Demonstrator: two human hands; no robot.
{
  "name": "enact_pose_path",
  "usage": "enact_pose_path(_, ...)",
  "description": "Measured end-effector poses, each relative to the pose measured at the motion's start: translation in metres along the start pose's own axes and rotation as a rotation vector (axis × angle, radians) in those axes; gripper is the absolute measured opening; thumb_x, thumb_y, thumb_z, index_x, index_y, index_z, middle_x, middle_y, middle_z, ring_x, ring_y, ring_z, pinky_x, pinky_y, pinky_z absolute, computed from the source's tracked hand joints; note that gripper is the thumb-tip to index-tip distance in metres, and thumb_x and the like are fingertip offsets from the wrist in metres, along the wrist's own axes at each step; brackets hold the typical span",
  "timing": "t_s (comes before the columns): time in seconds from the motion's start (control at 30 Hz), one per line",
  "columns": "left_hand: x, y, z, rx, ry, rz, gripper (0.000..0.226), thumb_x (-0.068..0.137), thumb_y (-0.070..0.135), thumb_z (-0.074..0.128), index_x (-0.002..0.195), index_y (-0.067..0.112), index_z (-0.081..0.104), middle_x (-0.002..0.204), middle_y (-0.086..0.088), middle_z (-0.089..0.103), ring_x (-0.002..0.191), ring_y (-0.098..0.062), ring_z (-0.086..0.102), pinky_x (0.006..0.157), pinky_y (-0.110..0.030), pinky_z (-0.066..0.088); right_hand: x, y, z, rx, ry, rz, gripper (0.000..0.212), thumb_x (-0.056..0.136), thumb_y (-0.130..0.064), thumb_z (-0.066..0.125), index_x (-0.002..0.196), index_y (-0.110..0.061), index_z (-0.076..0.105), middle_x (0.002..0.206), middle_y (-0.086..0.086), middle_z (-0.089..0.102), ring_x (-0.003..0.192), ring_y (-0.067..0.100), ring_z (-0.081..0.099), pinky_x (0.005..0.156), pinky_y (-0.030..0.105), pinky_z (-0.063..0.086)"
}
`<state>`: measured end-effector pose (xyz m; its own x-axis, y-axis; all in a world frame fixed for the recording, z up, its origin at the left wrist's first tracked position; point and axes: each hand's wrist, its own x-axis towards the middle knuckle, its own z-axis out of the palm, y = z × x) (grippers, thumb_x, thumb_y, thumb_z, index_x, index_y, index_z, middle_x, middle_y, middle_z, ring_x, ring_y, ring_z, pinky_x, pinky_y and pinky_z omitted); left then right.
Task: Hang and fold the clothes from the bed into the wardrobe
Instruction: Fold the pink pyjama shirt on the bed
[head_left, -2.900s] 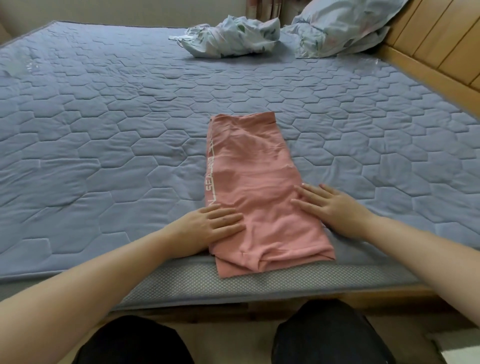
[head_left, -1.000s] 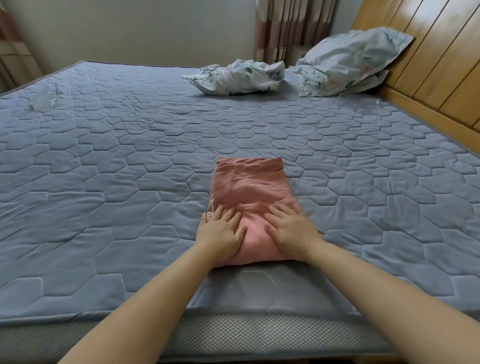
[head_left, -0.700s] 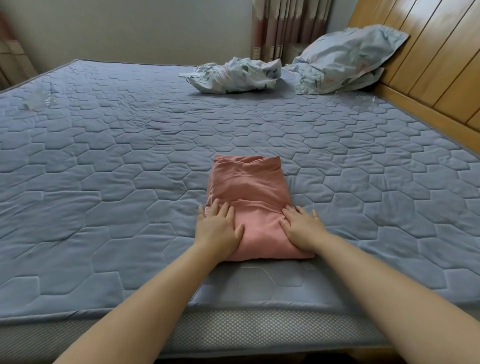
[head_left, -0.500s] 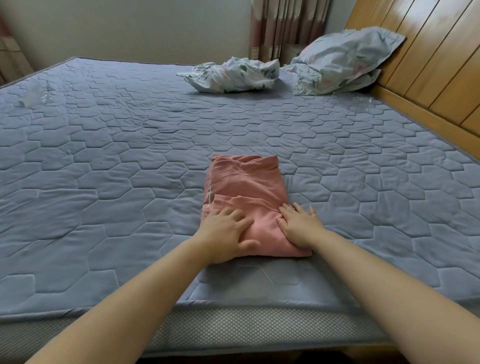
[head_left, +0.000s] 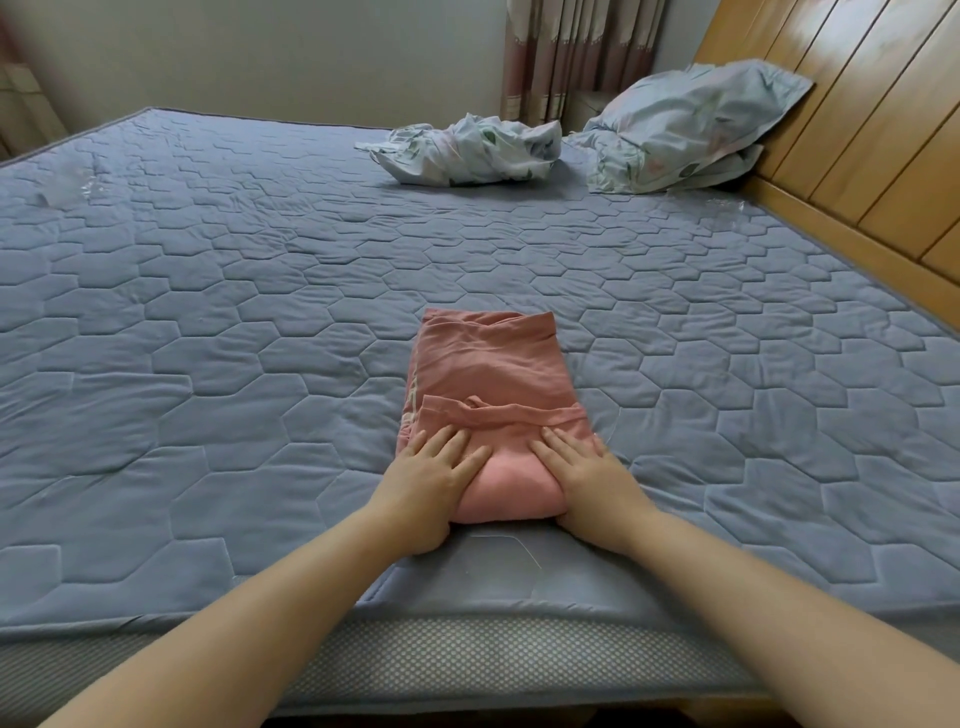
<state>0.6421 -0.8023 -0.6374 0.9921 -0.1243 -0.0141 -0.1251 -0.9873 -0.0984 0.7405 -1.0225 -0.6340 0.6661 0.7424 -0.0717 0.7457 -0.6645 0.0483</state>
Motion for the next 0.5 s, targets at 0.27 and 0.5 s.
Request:
enact_pose_path(0.27,-0.004,0.003,-0.002,0.005,0.082,-0.062,0.074,0.077,0.013,0.054,0.146,0.024,0.029,0.136,-0.01,0.048,0.124,-0.029,0.045,0.104,-0.037,0.035,0.006,-0.005,-0.005,-0.081,0.094,-0.081,0.07,0.08,-0.005,0.048,0.147,-0.016,0.031,0.151,0.009,0.037,0.14,0.02,0.033,0.117,0.039,0.01)
enact_pose_path(0.5,0.011,-0.026,-0.073,-0.277,-0.223,-0.008,0.041,0.067,0.022,0.065,0.106,0.032,0.058,0.094,0.002,0.068,0.084,-0.025,0.063,0.065,-0.028,0.047,0.011,0.0,-0.068,0.215,-0.107,0.03,0.023,0.069,-0.004,0.054,0.084,-0.02,0.062,0.092,0.006,0.067,0.09,0.027,0.061,0.069,0.028,0.045)
